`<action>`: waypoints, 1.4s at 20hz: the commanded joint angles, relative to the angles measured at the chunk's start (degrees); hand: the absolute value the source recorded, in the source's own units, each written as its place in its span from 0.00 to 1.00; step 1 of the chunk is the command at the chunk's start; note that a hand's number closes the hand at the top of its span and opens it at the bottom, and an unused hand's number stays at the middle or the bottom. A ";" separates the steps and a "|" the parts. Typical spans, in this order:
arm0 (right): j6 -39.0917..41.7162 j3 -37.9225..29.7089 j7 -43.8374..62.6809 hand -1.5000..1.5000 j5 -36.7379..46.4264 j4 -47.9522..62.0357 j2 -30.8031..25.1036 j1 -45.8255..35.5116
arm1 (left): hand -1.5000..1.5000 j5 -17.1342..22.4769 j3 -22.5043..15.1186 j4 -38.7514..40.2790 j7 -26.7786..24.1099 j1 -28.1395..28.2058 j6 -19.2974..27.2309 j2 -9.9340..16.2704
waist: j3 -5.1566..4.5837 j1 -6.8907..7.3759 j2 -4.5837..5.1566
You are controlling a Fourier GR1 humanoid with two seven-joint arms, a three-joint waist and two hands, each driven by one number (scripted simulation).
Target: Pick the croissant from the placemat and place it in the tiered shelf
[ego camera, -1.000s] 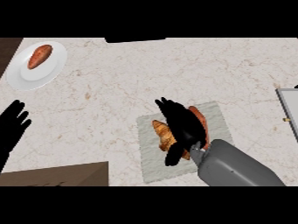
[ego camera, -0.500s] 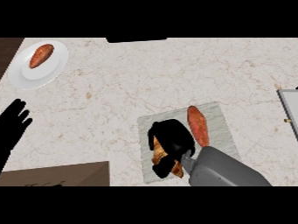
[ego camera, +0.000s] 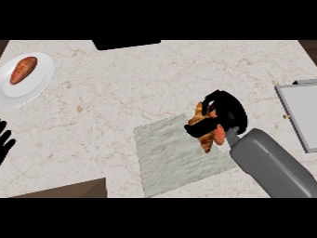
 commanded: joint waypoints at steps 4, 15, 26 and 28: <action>-16.58 -17.37 18.59 1.00 3.80 10.36 -7.62 -5.70 | 0.50 1.32 -0.84 3.81 0.58 2.29 0.56 -2.76 | -4.50 -0.62 0.93; -15.92 -20.78 34.44 1.00 22.71 21.17 -18.99 -23.14 | 0.50 0.51 -3.67 4.26 1.36 0.89 -0.30 -2.67 | -4.95 2.78 0.21; -6.72 -23.57 41.01 1.00 33.21 28.66 -25.27 -38.22 | 0.50 -0.85 -5.61 6.61 1.08 -1.04 0.18 -3.27 | -4.69 2.90 -0.02; -6.14 -23.63 40.92 1.00 34.79 29.79 -25.99 -38.27 | 0.50 -0.78 -5.10 7.61 0.62 -0.98 0.37 -3.41 | -4.58 2.68 -0.06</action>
